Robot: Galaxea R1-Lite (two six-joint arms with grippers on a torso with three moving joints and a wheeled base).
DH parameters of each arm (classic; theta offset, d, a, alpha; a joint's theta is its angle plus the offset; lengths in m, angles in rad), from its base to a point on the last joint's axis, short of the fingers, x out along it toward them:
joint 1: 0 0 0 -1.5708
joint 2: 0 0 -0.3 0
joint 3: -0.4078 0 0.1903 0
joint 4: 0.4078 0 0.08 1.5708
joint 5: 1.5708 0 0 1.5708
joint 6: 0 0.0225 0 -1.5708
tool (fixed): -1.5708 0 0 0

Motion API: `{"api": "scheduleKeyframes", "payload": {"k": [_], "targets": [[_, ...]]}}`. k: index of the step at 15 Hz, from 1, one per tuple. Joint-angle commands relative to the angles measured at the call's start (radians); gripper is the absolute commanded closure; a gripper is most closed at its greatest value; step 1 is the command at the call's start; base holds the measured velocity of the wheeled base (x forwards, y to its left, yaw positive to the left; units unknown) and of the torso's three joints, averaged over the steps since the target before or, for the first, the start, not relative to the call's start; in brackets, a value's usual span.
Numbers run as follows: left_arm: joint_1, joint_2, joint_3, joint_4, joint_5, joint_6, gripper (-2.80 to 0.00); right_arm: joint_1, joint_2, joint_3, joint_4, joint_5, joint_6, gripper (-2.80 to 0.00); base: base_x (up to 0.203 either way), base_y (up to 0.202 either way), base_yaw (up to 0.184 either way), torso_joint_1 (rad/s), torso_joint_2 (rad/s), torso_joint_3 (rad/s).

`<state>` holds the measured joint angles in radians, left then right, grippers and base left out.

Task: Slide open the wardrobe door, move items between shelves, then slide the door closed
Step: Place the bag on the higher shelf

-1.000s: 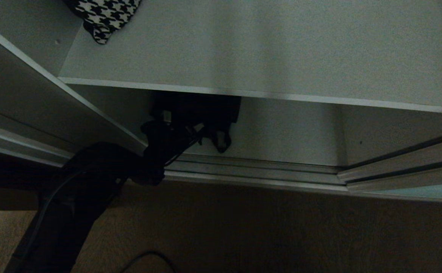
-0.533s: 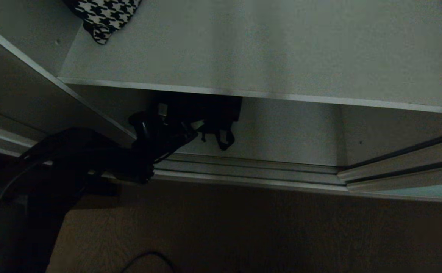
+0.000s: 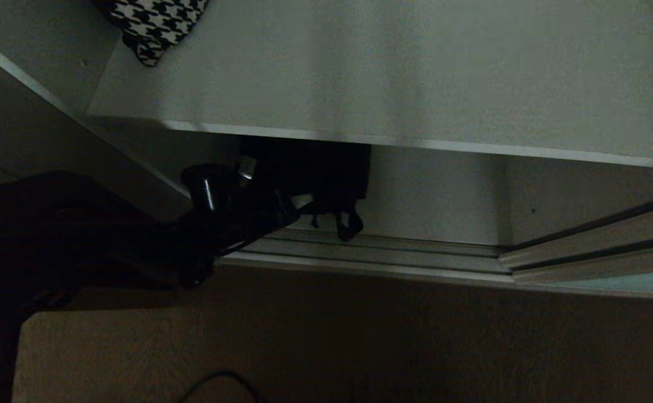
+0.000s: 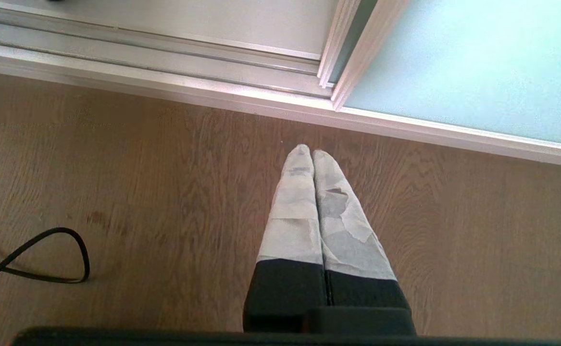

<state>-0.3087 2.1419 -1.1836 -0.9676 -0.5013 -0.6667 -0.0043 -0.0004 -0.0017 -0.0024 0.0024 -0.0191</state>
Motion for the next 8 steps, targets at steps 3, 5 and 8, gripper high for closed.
{"api": "scheduleKeyframes", "payload": {"k": [3,5,8], "targets": [[-0.043,-0.09,0.056,0.108,0.018,0.049,0.0,0.0,-0.001,0.0,-0.001,0.001,-0.001,0.0,0.0,0.0,0.0,0.0,0.0,0.0],[-0.074,-0.097,0.058,0.15,0.106,0.059,0.0,0.0,-0.001,0.0,-0.001,0.001,-0.001,0.0,0.0,0.0,0.0,0.0,0.0,0.0],[-0.119,-0.042,0.023,0.148,0.234,0.176,0.0,0.0,0.0,0.0,-0.001,0.001,-0.001,0.0,0.0,0.0,0.0,0.0,0.0,0.0]]}}
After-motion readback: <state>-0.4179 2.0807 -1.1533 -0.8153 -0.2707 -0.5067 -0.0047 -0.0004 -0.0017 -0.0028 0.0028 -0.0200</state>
